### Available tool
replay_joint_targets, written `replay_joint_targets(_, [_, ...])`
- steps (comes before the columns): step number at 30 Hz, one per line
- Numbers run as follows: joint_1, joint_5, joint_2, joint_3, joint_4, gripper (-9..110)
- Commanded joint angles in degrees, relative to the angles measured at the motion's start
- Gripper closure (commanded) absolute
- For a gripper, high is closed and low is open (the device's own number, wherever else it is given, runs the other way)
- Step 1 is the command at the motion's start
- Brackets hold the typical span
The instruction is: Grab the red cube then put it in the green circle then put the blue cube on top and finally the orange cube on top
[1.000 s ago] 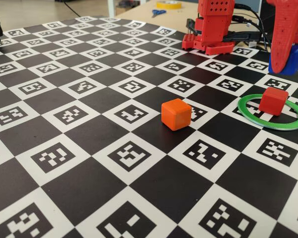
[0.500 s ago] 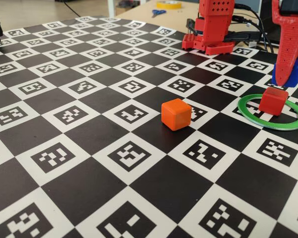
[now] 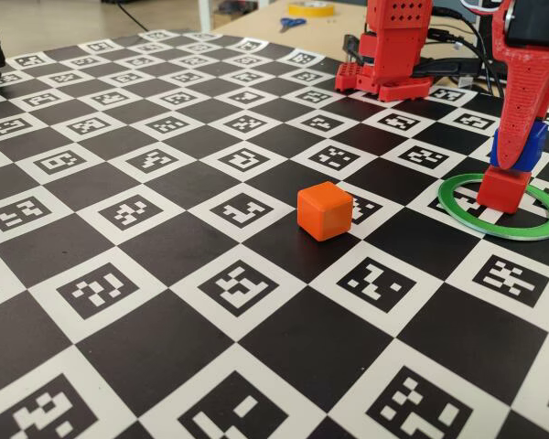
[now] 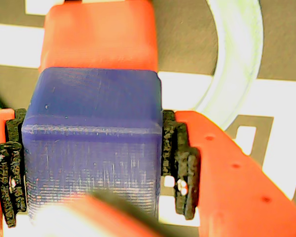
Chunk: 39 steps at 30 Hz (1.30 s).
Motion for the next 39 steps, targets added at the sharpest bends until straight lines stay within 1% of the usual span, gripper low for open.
replay_joint_targets(1, [-0.62, -0.44, 1.32, -0.26, -0.79, 101])
replay_joint_targets(9, [-0.62, -0.18, 1.32, 0.35, -1.49, 100])
replay_joint_targets(13, [-0.7, -0.09, 1.67, 0.62, -1.58, 92])
replay_joint_targets(17, [-0.97, 0.35, 1.93, 0.79, -1.41, 79])
replay_joint_targets(19, [-1.14, 0.26, 2.02, 0.97, -1.41, 79])
replay_joint_targets(22, [-1.41, 0.79, 2.2, 1.23, -1.23, 74])
replay_joint_targets(26, [-1.32, 2.64, 2.64, 1.67, -1.14, 67])
replay_joint_targets(30, [-0.88, 2.72, 3.08, 1.76, -0.79, 62])
replay_joint_targets(34, [-0.88, 2.29, 3.69, 1.05, 0.35, 53])
replay_joint_targets(39, [-0.53, 1.32, 4.57, -0.18, 2.81, 52])
